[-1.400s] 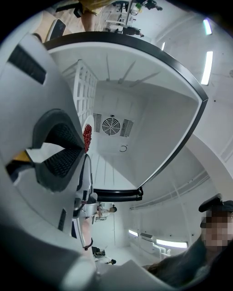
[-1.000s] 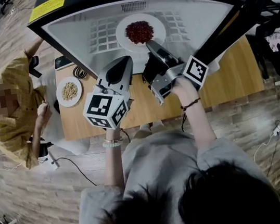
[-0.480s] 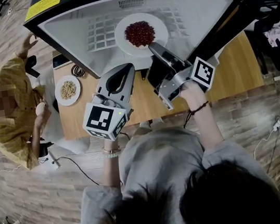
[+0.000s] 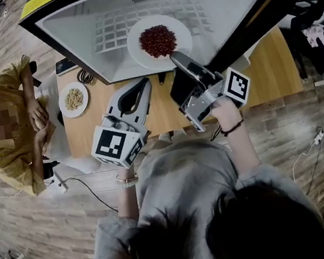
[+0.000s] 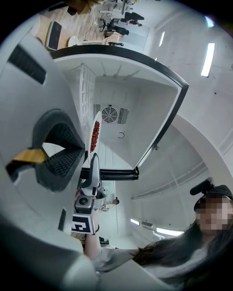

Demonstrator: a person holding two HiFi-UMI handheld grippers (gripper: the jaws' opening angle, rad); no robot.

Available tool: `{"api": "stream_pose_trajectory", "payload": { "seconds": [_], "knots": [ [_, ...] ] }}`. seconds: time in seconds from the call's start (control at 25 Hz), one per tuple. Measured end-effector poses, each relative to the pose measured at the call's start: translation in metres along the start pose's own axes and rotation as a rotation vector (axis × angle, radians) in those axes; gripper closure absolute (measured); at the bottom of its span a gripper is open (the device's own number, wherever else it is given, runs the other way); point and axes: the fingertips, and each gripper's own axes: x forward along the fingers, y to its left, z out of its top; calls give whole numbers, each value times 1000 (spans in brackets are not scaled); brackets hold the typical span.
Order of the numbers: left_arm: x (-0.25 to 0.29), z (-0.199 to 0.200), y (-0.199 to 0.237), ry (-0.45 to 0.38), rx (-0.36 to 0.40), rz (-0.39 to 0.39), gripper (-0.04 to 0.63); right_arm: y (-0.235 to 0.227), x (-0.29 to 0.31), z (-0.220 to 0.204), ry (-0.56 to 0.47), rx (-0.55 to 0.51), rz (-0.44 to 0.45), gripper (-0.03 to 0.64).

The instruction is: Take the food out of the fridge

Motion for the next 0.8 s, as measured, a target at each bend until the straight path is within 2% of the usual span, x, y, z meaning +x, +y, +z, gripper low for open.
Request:
{"api": "stream_pose_trajectory", "payload": {
  "seconds": [0.24,0.48,0.8],
  "knots": [
    [-5,-2,-10,-1,0,-20,588,-3,-14,-11,17,21,-5,549],
    [-12,-10,-21,25,17,-22,588,-5,-29,-18,28,27,-8,549],
    [-19,-13,-24,17,1,-10,588,-6,-36,-24,40,32,-5,549]
  ]
}}
